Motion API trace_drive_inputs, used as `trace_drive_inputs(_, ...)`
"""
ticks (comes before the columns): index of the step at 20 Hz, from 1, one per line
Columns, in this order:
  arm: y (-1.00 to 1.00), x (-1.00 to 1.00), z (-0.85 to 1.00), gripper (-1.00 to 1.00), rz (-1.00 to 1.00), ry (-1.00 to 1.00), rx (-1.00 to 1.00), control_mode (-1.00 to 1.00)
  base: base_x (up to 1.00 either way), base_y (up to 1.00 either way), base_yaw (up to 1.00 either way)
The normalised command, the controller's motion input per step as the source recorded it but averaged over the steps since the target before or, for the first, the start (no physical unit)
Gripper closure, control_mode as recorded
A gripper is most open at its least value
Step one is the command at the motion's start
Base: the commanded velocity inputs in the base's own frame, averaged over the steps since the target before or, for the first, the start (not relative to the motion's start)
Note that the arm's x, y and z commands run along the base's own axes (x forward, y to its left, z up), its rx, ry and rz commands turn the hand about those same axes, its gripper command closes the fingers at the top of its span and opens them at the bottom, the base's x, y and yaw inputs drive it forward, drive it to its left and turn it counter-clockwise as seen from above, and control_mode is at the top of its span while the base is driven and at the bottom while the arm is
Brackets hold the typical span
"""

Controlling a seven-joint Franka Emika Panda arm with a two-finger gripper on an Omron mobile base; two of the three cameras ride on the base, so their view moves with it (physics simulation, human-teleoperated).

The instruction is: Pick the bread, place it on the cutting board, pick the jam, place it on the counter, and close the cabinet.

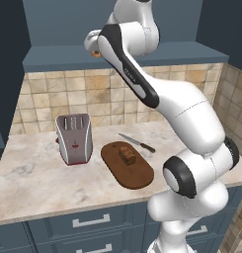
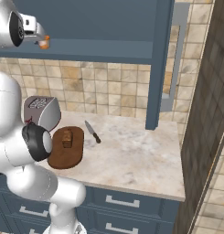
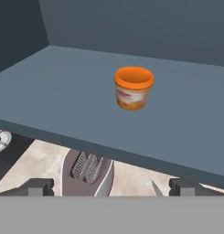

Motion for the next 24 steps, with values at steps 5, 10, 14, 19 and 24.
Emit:
trace_drive_inputs(5, 0.02, 0.41, -0.02, -1.0, 0.0, 0.0, 0.0, -1.0, 0.0, 0.0, 0.0)
trace_drive_inputs(10, 0.04, 0.34, -0.01, -1.0, 0.0, 0.0, 0.0, -1.0, 0.0, 0.0, 0.0)
trace_drive_inputs(14, 0.1, 0.24, 0.0, -1.0, 0.0, 0.0, 0.0, -1.0, 0.0, 0.0, 0.0)
trace_drive_inputs(19, 0.08, 0.28, 0.0, -1.0, 0.0, 0.0, 0.0, -1.0, 0.0, 0.0, 0.0)
trace_drive_inputs(24, 0.0, 0.3, -0.03, -1.0, 0.0, 0.0, 0.0, -1.0, 0.0, 0.0, 0.0)
